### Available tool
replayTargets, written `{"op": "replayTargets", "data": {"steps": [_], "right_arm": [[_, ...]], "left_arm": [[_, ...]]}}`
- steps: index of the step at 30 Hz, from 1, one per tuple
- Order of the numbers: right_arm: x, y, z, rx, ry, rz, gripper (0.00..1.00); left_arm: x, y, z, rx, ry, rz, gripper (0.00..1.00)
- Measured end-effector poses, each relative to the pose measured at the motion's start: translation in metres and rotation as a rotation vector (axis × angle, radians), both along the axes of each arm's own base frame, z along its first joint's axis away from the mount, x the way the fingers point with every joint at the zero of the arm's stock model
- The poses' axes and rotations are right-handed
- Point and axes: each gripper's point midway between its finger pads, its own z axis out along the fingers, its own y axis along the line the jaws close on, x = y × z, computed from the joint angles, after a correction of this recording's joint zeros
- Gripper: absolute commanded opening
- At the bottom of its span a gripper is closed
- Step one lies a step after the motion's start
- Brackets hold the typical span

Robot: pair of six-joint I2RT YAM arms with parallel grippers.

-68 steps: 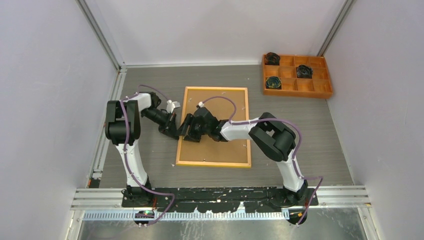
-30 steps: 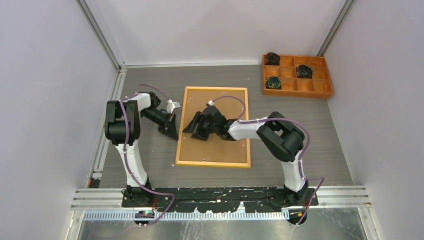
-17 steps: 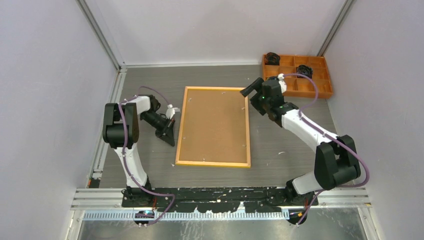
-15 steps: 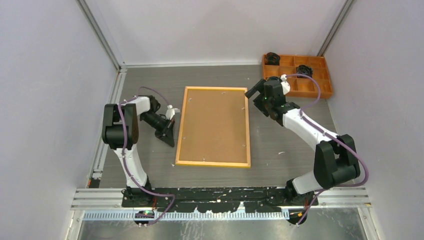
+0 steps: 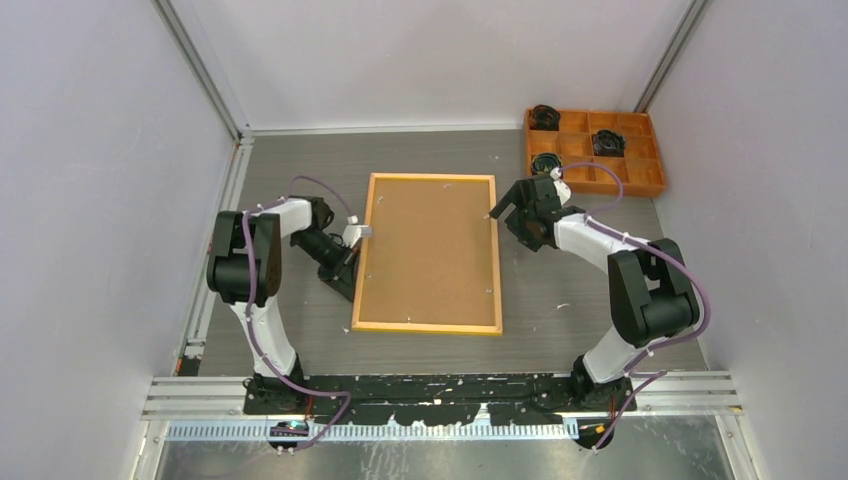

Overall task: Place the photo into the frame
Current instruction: Install the photo frame at the center of the board.

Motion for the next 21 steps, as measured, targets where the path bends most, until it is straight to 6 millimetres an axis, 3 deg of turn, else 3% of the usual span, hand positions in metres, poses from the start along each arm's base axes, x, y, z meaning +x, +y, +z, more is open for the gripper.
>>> {"op": "replayTargets", "data": {"steps": [5,8,10,12,15,19,21], "right_arm": [[-0.005,0.007,0.014,0.046,-0.04,0.0,0.89],[-0.011,0.014,0.038,0.078,-0.095,-0.001,0.82],[-0.018,0.032,0.063,0.109,-0.159,0.02,0.81],[-0.029,0.062,0.082,0.152,-0.21,0.067,0.81],[-0.052,0.121,0.089,0.224,-0.223,0.176,0.8],[-0.082,0.199,0.055,0.289,-0.139,0.308,0.76],[-0.091,0.225,0.033,0.301,-0.088,0.347,0.73]], "left_arm": [[-0.003,-0.001,0.002,-0.005,-0.006,-0.002,0.0],[0.001,-0.001,0.01,-0.014,-0.02,0.002,0.03],[0.009,-0.002,0.015,-0.026,-0.038,0.011,0.09],[0.024,-0.002,0.023,-0.052,-0.061,0.041,0.12],[0.048,-0.002,0.028,-0.098,-0.074,0.084,0.13],[0.056,-0.001,0.013,-0.114,-0.023,0.123,0.11],[0.053,-0.002,0.009,-0.114,-0.001,0.127,0.1]]}}
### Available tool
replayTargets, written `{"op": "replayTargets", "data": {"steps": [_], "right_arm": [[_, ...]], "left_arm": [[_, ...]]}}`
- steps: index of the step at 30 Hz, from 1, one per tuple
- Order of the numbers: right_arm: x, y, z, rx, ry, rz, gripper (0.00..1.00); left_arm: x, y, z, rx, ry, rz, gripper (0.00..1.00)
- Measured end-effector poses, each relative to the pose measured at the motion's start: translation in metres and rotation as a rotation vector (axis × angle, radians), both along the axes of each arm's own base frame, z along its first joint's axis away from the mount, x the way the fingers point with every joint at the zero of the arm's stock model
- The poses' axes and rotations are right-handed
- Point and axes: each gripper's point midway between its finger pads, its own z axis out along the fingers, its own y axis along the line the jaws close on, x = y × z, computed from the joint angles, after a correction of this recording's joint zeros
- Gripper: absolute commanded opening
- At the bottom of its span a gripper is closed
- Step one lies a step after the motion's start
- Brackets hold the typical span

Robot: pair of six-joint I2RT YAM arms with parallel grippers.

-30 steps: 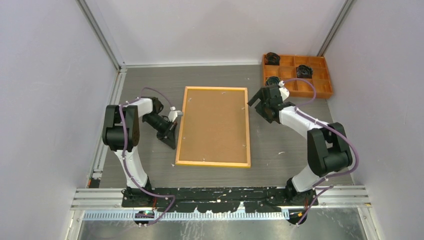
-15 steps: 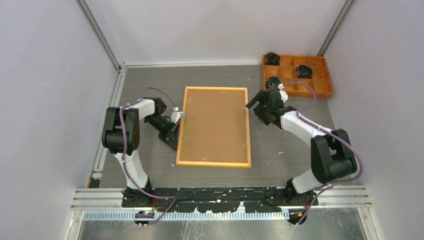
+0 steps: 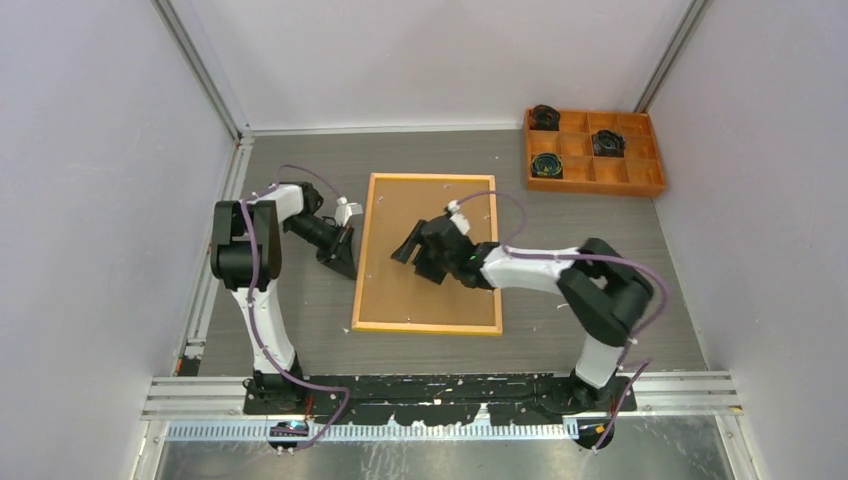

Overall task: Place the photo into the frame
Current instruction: Install the photo frame at the center of the board.

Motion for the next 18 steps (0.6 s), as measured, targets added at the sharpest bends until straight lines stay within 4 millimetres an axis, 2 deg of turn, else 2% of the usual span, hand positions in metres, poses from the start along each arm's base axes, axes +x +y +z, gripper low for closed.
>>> {"op": "replayTargets", "data": {"steps": [2,4,8,12,14,18], "right_arm": [[-0.009,0.027,-0.027,-0.001,0.055,0.043,0.7],[-0.013,0.049,-0.043,0.013,0.09,0.069,0.69],[-0.01,0.088,-0.03,0.092,0.077,0.112,0.66],[-0.013,0.106,-0.034,0.127,0.102,0.137,0.65],[-0.017,0.109,-0.04,0.135,0.128,0.14,0.65],[-0.02,0.114,-0.04,0.164,0.151,0.146,0.65]], "left_arm": [[-0.001,-0.001,-0.001,-0.004,0.009,0.002,0.09],[-0.002,-0.002,0.0,-0.01,0.01,0.002,0.07],[-0.002,-0.002,0.001,-0.015,0.011,0.003,0.06],[-0.003,-0.003,0.001,-0.018,0.013,0.004,0.06],[-0.003,-0.003,0.0,-0.018,0.016,0.004,0.05],[-0.004,-0.003,0.0,-0.018,0.017,0.004,0.05]]}}
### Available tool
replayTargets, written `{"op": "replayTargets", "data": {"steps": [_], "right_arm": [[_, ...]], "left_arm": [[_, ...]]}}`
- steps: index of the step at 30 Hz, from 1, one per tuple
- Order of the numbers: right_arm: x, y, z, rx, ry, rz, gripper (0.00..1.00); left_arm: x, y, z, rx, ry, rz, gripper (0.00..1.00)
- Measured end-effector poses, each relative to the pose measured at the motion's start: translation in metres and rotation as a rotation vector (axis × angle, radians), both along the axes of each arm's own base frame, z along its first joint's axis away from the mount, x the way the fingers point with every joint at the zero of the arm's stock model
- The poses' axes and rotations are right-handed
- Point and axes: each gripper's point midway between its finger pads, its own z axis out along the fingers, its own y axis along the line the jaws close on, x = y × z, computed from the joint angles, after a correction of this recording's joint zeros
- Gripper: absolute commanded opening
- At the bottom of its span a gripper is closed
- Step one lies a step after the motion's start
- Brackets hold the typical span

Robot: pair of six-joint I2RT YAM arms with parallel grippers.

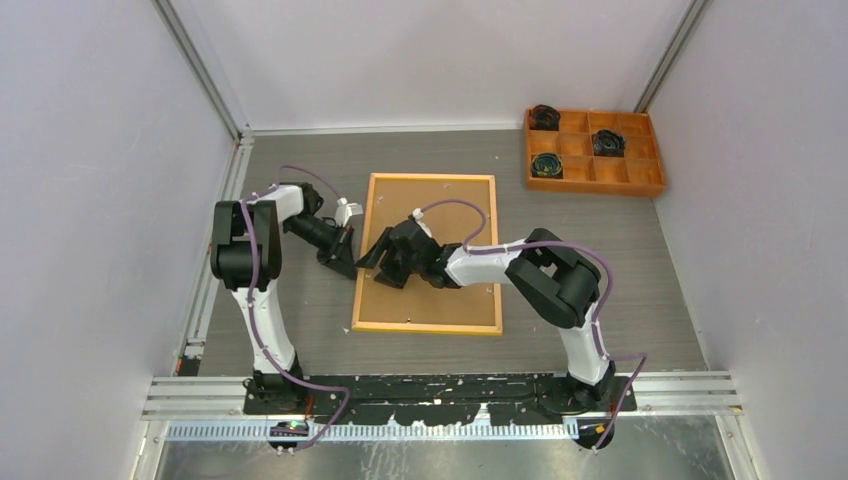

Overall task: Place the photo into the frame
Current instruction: Install the photo frame at the center of the board.

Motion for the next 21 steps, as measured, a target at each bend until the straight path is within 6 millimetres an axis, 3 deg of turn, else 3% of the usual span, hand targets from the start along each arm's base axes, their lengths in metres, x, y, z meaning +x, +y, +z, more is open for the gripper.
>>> {"op": "replayTargets", "data": {"steps": [7,21], "right_arm": [[-0.002,0.004,-0.001,0.01,0.019,0.007,0.53],[0.0,0.011,-0.006,0.014,0.042,0.001,0.52]], "left_arm": [[-0.001,0.0,-0.001,0.0,0.0,-0.002,0.04],[-0.003,0.0,-0.002,0.001,0.006,-0.003,0.04]]}}
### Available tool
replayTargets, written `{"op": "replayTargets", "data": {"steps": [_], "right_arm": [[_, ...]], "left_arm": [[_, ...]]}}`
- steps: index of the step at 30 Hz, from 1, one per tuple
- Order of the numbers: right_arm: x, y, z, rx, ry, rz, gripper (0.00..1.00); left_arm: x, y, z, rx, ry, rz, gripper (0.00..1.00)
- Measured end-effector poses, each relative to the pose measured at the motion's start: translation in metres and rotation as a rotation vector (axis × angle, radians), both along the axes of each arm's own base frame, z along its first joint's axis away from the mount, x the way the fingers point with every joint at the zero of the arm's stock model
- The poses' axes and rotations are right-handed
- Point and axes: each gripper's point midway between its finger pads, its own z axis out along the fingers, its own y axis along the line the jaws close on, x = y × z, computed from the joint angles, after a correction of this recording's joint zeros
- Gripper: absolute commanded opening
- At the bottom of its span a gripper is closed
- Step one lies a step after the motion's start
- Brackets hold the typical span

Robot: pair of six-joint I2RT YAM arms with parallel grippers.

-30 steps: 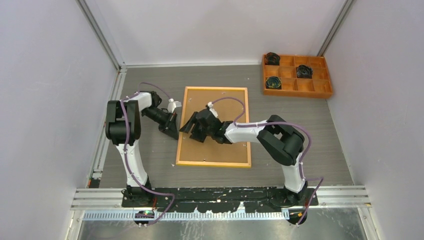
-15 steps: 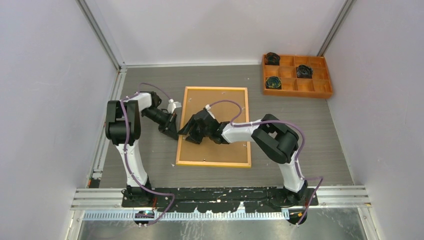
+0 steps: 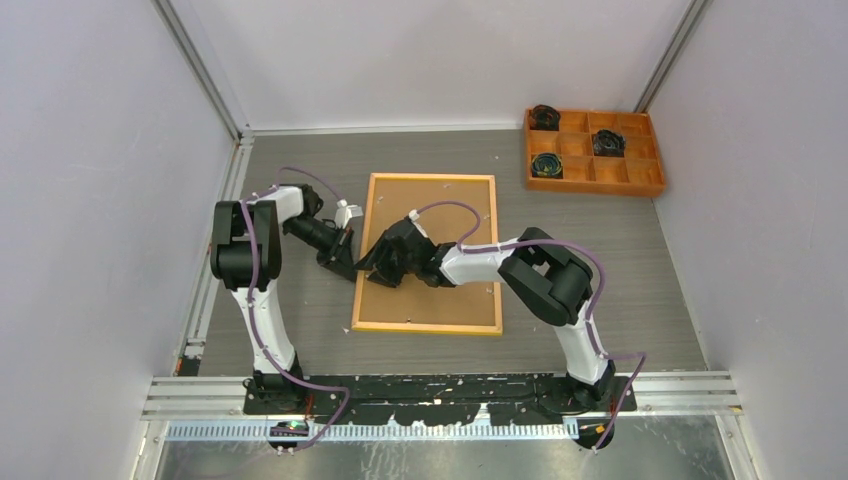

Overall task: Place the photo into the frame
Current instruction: Install the photo frame at the center of the board, then adjust the photo frame at the center of the board.

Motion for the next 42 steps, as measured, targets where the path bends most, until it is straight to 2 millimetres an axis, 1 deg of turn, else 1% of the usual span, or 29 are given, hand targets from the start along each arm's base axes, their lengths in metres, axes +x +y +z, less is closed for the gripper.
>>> {"op": "replayTargets", "data": {"steps": [11,13,16,18,20,23,26,27,28,29,30,32,35,38,42], "right_arm": [[0.001,0.002,0.0,0.004,0.004,-0.005,0.51],[0.001,0.002,0.0,0.005,0.005,-0.005,0.55],[0.007,-0.001,0.003,0.021,0.008,-0.01,0.66],[0.011,-0.008,0.007,0.028,0.006,-0.017,0.76],[0.018,-0.032,0.017,0.016,-0.002,-0.036,0.83],[0.037,-0.081,0.046,0.002,-0.038,-0.097,0.92],[0.075,-0.148,0.089,-0.016,-0.124,-0.213,0.99],[0.085,-0.168,0.098,-0.031,-0.15,-0.246,1.0],[0.098,-0.193,0.107,-0.063,-0.183,-0.294,1.0],[0.108,-0.216,0.11,-0.104,-0.203,-0.34,1.0],[0.116,-0.239,0.109,-0.155,-0.215,-0.381,1.0],[0.123,-0.274,0.096,-0.265,-0.207,-0.429,1.0],[0.122,-0.306,0.068,-0.394,-0.159,-0.444,1.0],[0.12,-0.323,0.042,-0.481,-0.112,-0.432,1.0],[0.117,-0.328,0.012,-0.547,-0.054,-0.394,1.0]], "left_arm": [[-0.004,0.001,-0.002,0.004,0.01,-0.004,0.04],[-0.004,0.001,-0.002,0.005,0.01,-0.004,0.04],[-0.005,0.001,-0.002,0.004,0.009,-0.007,0.04],[-0.005,0.001,-0.002,0.001,0.006,-0.013,0.05],[-0.008,0.001,-0.002,-0.002,0.003,-0.022,0.07],[-0.013,0.002,0.001,-0.003,-0.004,-0.038,0.08],[-0.015,0.003,0.005,-0.003,-0.019,-0.045,0.09],[-0.015,0.003,0.005,-0.002,-0.023,-0.047,0.09],[-0.016,0.004,0.006,0.001,-0.028,-0.051,0.09],[-0.017,0.005,0.006,0.004,-0.032,-0.054,0.09],[-0.019,0.005,0.006,0.008,-0.033,-0.061,0.08],[-0.022,0.005,0.004,0.017,-0.03,-0.069,0.08],[-0.031,0.004,0.0,0.034,-0.014,-0.088,0.06],[-0.037,0.002,-0.004,0.056,-0.009,-0.118,0.05],[-0.038,0.0,-0.007,0.094,-0.04,-0.16,0.05]]}}
